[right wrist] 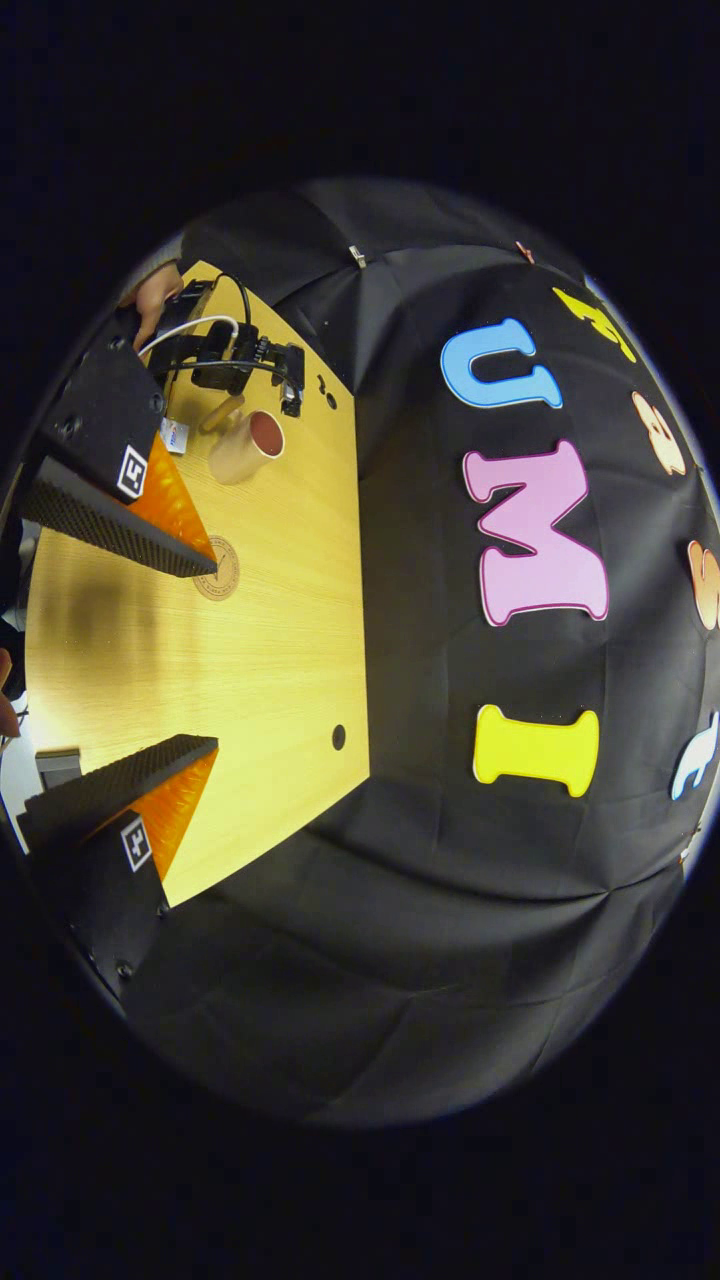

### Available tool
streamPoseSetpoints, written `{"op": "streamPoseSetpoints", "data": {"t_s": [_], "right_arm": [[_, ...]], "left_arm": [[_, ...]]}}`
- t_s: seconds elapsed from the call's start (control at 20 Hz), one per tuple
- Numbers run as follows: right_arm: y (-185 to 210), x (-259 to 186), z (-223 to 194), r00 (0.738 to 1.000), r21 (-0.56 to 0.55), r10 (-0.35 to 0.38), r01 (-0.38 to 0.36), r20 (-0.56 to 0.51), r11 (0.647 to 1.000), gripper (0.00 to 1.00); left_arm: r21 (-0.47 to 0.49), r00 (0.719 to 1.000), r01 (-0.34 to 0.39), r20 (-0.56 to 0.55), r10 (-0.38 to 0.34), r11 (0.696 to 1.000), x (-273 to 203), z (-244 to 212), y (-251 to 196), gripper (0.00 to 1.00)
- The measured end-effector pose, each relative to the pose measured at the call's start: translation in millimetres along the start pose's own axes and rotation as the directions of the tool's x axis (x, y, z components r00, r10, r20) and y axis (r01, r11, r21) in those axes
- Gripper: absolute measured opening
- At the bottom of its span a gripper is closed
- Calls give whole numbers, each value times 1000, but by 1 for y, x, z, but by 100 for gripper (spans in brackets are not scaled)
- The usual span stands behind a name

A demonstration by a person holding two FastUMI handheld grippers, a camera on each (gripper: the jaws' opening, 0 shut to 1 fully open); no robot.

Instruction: Put the toothbrush and toothpaste on the desktop into the cup, then pick up the cup and place it on the coaster on the desktop.

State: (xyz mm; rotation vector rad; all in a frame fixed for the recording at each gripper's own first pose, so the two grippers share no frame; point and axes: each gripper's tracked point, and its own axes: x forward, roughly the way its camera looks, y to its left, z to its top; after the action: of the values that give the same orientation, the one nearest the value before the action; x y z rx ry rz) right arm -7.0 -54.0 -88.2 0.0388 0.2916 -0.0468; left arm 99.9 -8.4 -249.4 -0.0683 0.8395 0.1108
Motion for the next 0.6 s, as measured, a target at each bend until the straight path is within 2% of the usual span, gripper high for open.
{"op": "streamPoseSetpoints", "data": {"t_s": [0.05,0.1,0.25,0.3,0.4,0.55,0.6], "right_arm": [[3,1,-4,1000,7,8,-7,-17,1000,98],[8,4,-12,999,11,19,-18,-43,1000,98],[28,9,-42,987,36,58,-54,-149,998,98],[37,13,-54,980,45,74,-66,-186,997,98],[52,16,-71,965,46,95,-87,-244,995,98],[75,30,-91,947,16,110,-110,-303,994,99],[80,36,-99,942,5,106,-110,-320,994,98]], "left_arm": [[10,1000,-17,-3,17,1000,1,-1,0,49],[13,1000,-29,-4,29,999,1,-1,1,53],[-6,998,-46,-31,46,999,1,-1,-1,40],[-3,999,-36,-40,36,999,1,-1,-2,42],[48,998,-5,-62,8,999,1,-1,-3,37],[102,998,27,-53,-22,994,3,3,-3,26],[114,999,38,-42,-34,993,2,4,-2,29]]}}
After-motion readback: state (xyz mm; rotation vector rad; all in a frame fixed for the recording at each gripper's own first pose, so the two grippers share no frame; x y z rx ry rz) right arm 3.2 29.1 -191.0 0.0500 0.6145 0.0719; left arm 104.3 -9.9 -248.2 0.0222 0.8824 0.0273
